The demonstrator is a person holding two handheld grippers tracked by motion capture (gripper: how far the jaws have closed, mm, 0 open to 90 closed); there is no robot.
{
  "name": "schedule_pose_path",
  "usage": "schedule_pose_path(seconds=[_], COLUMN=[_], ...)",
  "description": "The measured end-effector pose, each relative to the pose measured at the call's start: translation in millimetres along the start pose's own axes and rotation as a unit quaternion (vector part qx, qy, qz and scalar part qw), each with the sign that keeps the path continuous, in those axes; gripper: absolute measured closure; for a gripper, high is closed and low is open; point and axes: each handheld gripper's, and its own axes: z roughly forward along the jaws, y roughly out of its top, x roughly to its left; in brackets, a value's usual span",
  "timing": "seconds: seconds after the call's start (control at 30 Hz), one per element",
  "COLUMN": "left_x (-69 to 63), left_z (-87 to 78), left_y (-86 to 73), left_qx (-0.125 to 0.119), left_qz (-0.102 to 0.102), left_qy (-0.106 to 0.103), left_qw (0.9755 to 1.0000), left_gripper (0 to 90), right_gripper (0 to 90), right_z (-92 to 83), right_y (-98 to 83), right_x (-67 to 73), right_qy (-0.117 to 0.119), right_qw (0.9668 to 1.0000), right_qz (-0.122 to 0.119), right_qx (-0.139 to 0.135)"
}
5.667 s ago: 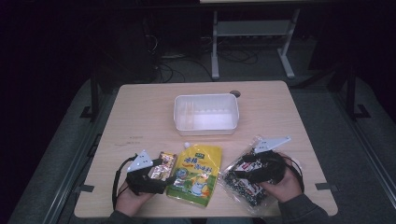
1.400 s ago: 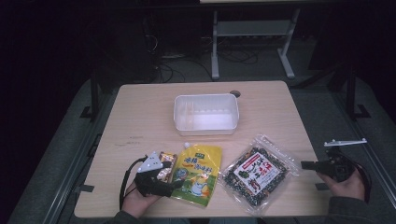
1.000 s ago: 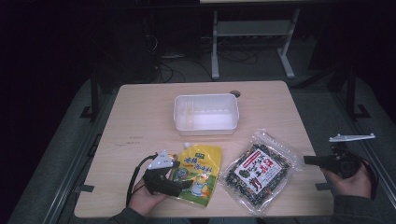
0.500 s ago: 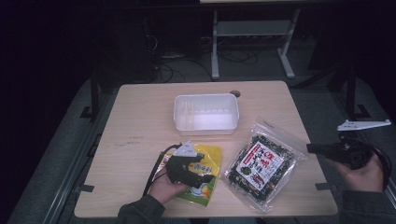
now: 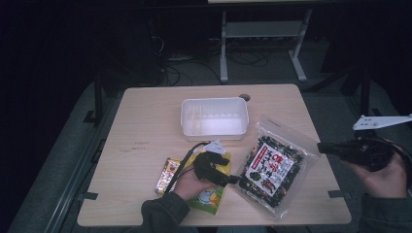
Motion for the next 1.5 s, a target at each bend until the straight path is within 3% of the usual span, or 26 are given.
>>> schedule_pose_path(seconds=[0.03,0.13,0.3,0.4,0.57,0.8,1.17,1.5], left_x=[3.0,4.7,9.5,11.4,14.1,15.0,9.8,6.5], left_z=[4.3,8.7,16.9,20.3,23.8,20.7,14.2,12.1], left_y=[3.4,6.4,11.6,12.6,13.0,13.5,14.2,13.9], left_qx=[-0.002,0.000,-0.007,-0.005,-0.001,0.004,0.004,0.002], left_qz=[-0.006,-0.001,-0.003,-0.003,-0.009,-0.003,0.028,0.045], left_qy=[-0.013,-0.015,-0.042,-0.059,-0.080,-0.087,-0.095,-0.090], left_qw=[0.9999,0.9999,0.9991,0.9983,0.9967,0.9962,0.9951,0.9949], left_gripper=[22.3,22.8,29.0,39.5,47.7,57.8,73.8,75.2], right_gripper=[89.6,89.6,89.6,89.6,89.6,89.6,89.6,89.6], right_z=[-1.3,-2.7,-7.9,-10.1,-9.9,-8.2,-6.0,-7.0], right_y=[3.5,6.2,11.0,13.3,14.8,17.7,17.0,17.2], right_x=[2.9,5.3,10.7,12.7,13.2,13.8,8.2,7.0], right_qy=[0.002,0.003,0.017,0.026,0.036,0.042,0.043,0.042], right_qw=[1.0000,0.9999,0.9995,0.9991,0.9987,0.9984,0.9986,0.9986], right_qz=[-0.008,-0.014,-0.026,-0.031,-0.033,-0.033,-0.027,-0.027], right_qx=[0.000,0.001,-0.004,-0.009,-0.015,-0.016,-0.016,-0.016])
